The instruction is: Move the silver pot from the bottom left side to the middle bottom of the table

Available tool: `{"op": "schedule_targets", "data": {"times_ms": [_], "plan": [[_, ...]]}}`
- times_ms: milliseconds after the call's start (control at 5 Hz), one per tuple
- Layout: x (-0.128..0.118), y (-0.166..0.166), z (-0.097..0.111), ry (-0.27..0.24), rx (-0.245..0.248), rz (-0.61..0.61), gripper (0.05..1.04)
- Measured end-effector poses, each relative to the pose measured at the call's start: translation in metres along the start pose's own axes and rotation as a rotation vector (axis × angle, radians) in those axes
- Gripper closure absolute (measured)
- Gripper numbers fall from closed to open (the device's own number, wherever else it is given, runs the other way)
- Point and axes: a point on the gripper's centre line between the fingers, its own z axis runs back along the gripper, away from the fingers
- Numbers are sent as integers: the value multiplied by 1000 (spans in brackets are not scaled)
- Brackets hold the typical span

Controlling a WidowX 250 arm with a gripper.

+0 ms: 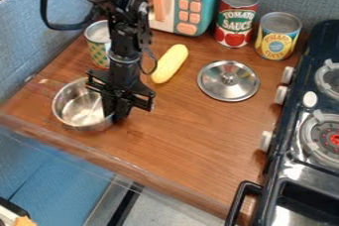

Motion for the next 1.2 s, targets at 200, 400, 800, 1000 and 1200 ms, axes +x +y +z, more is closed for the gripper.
{"op": "schedule_targets", "data": {"times_ms": [200,400,800,1000,1200], "plan": [[-4,-6,10,-14,0,-7,1003],[-4,-19,32,-52,12,19,1005],[1,-77,67,-112,25,34,1005],[7,-112,62,-87,49,-3,1005],[14,-142,56,-70,60,-25,1005]]}}
